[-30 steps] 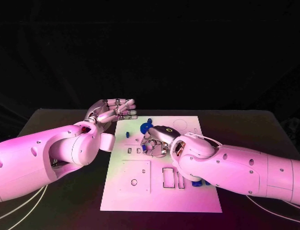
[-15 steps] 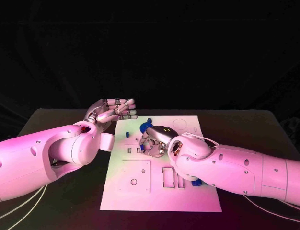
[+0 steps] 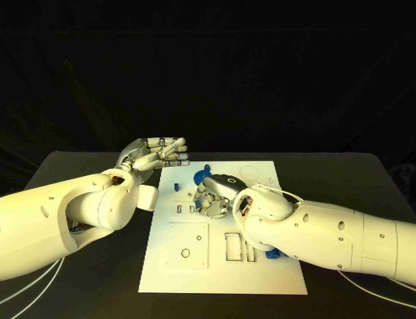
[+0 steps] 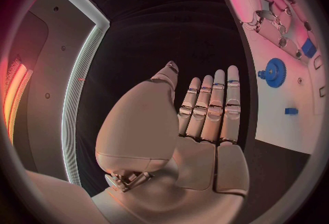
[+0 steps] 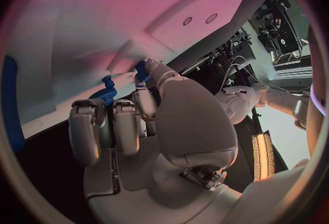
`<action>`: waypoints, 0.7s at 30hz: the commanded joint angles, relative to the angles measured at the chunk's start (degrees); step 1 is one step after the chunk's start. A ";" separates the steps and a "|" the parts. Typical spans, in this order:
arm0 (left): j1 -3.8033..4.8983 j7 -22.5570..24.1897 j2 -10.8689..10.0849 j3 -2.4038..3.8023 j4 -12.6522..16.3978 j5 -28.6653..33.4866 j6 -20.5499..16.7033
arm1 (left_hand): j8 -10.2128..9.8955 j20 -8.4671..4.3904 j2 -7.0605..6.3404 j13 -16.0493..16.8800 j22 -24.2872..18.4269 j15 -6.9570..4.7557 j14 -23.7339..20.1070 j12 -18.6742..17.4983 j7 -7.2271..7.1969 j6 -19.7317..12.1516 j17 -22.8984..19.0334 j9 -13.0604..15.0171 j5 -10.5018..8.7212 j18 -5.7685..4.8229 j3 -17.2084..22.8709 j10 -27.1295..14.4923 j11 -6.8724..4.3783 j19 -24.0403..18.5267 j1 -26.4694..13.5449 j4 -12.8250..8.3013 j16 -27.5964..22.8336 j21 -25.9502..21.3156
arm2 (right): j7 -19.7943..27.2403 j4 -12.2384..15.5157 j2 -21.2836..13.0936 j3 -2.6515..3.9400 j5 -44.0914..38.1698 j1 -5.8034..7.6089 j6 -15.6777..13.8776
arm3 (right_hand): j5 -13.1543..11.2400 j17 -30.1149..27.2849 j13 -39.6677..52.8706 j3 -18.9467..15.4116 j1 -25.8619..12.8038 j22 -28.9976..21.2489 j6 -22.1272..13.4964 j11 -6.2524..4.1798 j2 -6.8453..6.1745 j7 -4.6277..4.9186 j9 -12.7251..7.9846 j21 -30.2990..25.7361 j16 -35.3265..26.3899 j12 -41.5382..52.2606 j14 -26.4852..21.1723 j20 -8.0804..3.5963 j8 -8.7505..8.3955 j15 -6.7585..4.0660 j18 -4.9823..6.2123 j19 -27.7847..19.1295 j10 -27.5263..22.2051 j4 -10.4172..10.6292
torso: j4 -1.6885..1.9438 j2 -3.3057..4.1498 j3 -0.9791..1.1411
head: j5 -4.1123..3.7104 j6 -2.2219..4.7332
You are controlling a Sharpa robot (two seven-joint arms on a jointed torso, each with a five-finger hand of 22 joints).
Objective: Assemble the parts on the task board
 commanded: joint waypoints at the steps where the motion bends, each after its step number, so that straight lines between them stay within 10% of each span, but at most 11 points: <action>1: 0.06 0.16 0.05 0.04 0.15 0.08 0.60 | -0.22 0.05 -0.04 -0.01 -0.07 -0.04 -0.24 -0.34 0.17 0.03 0.05 -0.03 -0.34 0.66 -0.08 0.22 0.04 -0.29 0.57 -0.03 -0.24 -0.10 | -1.86 -0.23 -0.15 -0.39 -0.91 -0.48 3.03 | 0.00 8.79 -0.19 -0.15 -0.59 12.17 0.18 0.37 -0.23 0.16 -0.02 -0.22 0.12 -0.38 4.67 -0.18 0.06 -0.18 -0.61 3.15 -0.24 0.37 | -0.06 0.06 0.01 | 0.11 -0.01; 21: 0.06 0.09 0.00 0.04 0.11 0.08 0.58 | -0.22 0.05 -0.04 -0.01 -0.07 -0.04 -0.24 -0.34 0.17 0.03 0.05 -0.03 -0.34 0.66 -0.08 0.22 0.04 -0.29 0.57 -0.03 -0.24 -0.10 | -1.71 0.33 -0.51 -0.41 -1.07 -0.49 3.33 | 1.54 8.85 -0.99 -1.55 -3.03 11.94 -1.81 1.01 -2.49 0.93 -0.53 -0.61 0.10 -1.33 4.68 0.19 -0.87 0.30 -0.51 2.90 -1.13 0.89 | -0.11 0.03 0.03 | 0.25 -0.20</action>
